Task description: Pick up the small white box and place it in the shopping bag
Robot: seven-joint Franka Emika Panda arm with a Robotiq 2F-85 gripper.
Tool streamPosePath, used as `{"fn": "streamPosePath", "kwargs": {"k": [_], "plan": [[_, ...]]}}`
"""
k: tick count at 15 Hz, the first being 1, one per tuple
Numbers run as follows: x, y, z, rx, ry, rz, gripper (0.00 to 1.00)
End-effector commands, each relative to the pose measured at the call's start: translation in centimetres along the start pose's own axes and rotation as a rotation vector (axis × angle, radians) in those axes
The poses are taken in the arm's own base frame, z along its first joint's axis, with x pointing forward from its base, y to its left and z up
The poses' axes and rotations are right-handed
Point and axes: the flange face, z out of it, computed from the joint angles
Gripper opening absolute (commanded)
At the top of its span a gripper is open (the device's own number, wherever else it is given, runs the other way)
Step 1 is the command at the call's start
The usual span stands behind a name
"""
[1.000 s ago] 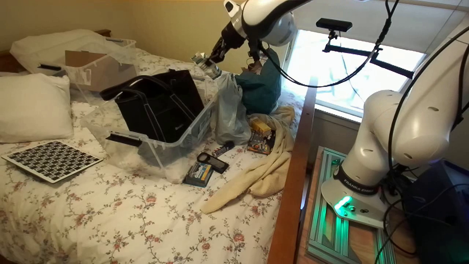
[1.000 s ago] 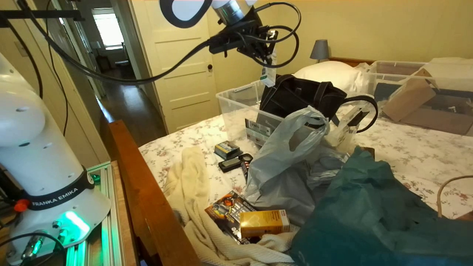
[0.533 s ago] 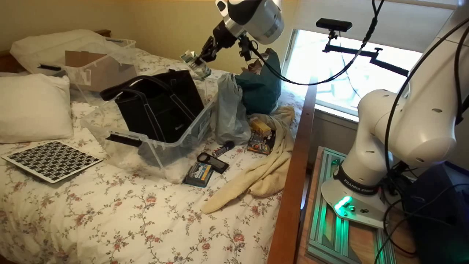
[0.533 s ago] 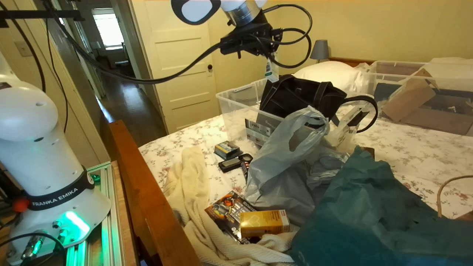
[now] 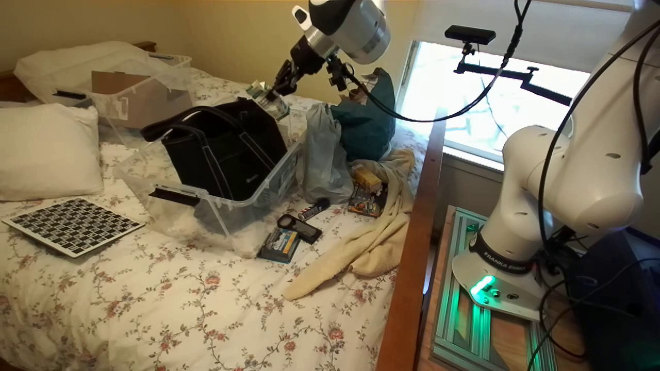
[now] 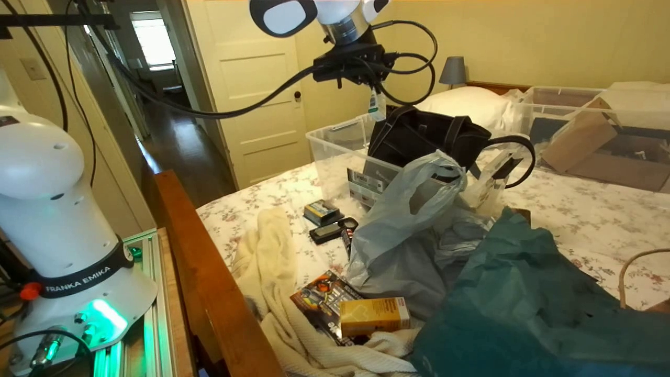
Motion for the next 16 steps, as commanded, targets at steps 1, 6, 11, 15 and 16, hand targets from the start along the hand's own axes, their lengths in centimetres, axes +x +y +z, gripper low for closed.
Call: {"fn": "streamPosePath", "kwargs": {"k": [1, 6, 11, 15, 16], "plan": [[2.2, 0.2, 2.5, 0.075, 0.039, -0.032, 0.01], [2.9, 1.5, 6.4, 0.123, 0.050, -0.045, 0.01], [3.0, 2.9, 10.5, 0.180, 0.064, -0.039, 0.01], [3.1, 4.3, 13.4, 0.223, 0.090, -0.061, 0.01], [2.9, 4.7, 14.0, 0.226, 0.092, -0.058, 0.01]]}}
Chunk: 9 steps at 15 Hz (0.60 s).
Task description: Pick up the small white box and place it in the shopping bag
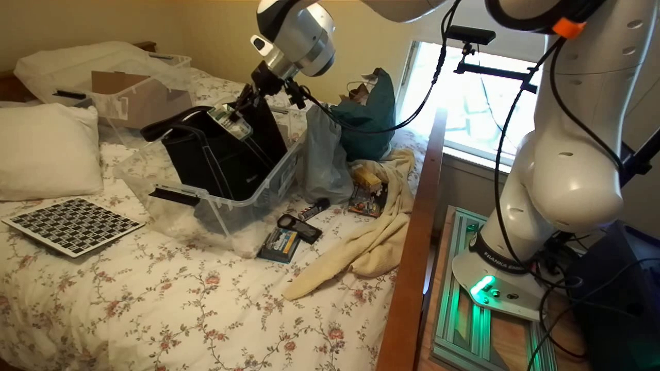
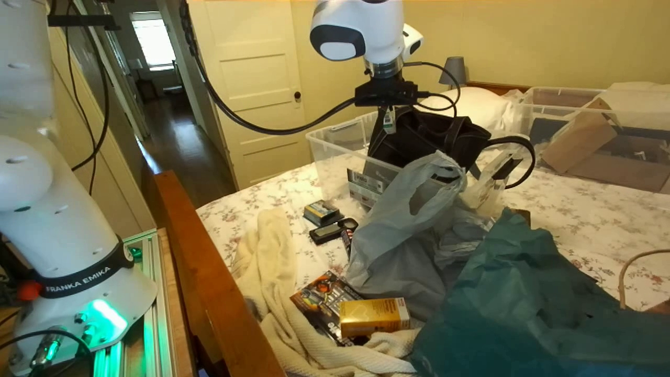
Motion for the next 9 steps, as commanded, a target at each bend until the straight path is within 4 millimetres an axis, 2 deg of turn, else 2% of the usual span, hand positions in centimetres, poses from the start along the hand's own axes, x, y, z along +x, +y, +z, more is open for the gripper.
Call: {"fn": "streamPosePath", "kwargs": {"k": [1, 9], "plan": [[0.1, 2.5, 1.9, 0.027, 0.032, -0.018, 0.01], [-0.5, 4.5, 5.8, 0.050, 0.045, 0.003, 0.01]]}}
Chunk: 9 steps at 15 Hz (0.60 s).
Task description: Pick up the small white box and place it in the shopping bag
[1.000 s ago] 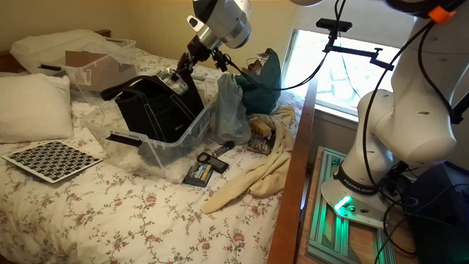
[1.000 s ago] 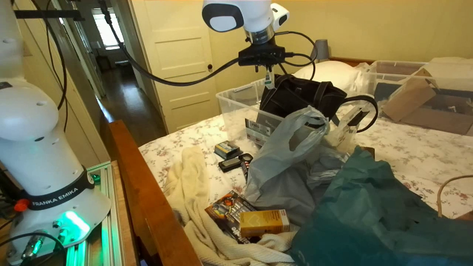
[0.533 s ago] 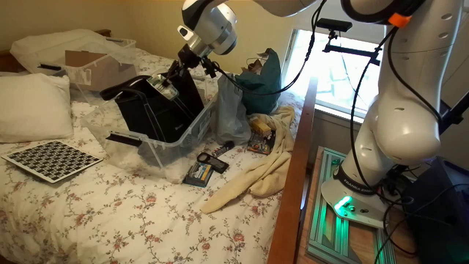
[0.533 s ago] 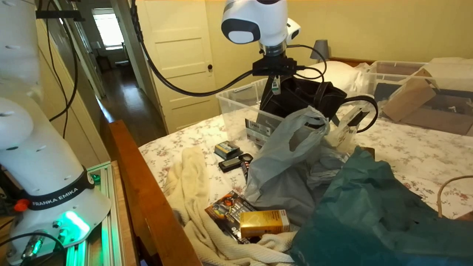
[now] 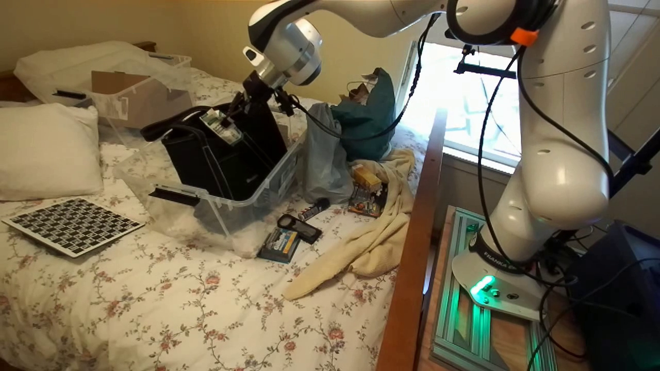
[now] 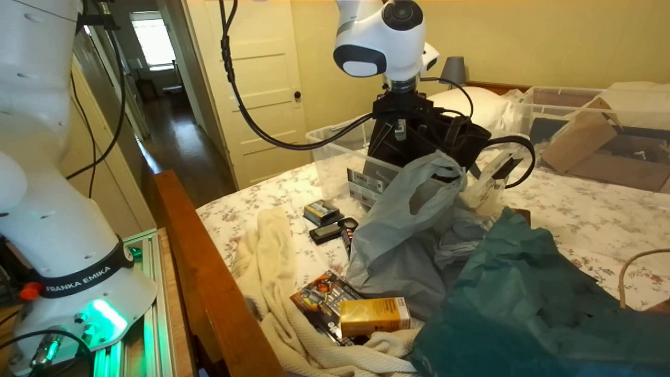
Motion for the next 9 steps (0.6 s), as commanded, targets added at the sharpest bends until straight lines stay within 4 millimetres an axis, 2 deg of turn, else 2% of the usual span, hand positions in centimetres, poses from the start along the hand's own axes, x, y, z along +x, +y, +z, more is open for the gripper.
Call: {"fn": "streamPosePath", "kwargs": {"k": [1, 9], "plan": [[0.2, 1.4, 2.0, 0.025, 0.006, -0.004, 0.01], [-1.0, 2.8, 4.4, 0.058, -0.036, 0.012, 0.01]]}}
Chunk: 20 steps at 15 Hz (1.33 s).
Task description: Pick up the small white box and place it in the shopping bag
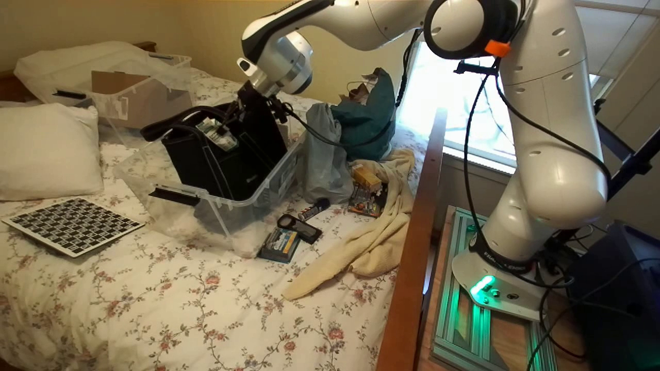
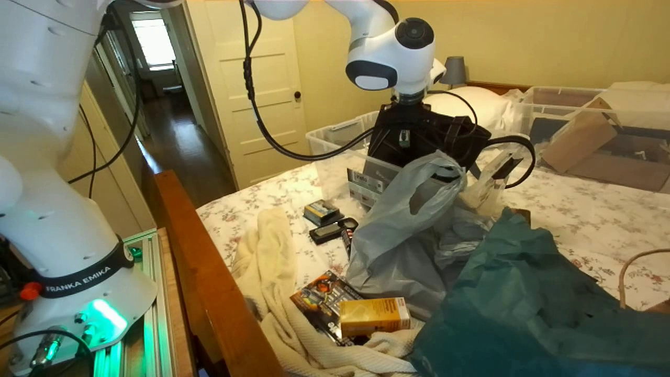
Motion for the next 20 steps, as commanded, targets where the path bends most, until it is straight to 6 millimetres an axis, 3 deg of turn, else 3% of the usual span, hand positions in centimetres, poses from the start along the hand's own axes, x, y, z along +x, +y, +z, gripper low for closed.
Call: {"fn": "streamPosePath", "kwargs": {"k": [1, 3, 4, 5, 6, 7, 8, 9, 17, 20], "plan": [[0.0, 1.1, 1.2, 0.045, -0.037, 0.001, 0.01], [0.1, 1.4, 1.6, 0.045, -0.056, 0.000, 0.01], [0.2, 1.5, 1.7, 0.044, -0.065, 0.002, 0.09], [0.2, 1.7, 1.9, 0.039, -0.078, 0.004, 0.04], [0.4, 1.9, 2.0, 0.036, -0.083, 0.004, 0.08], [0.5, 2.0, 2.2, 0.032, -0.091, 0.006, 0.19], [0.7, 2.1, 2.4, 0.028, -0.096, 0.008, 0.24], [0.8, 2.2, 2.7, 0.021, -0.105, 0.012, 0.39], [1.4, 3.2, 3.5, -0.035, -0.112, 0.026, 0.94], [1.7, 3.7, 3.4, -0.093, -0.098, 0.032, 1.00]]}}
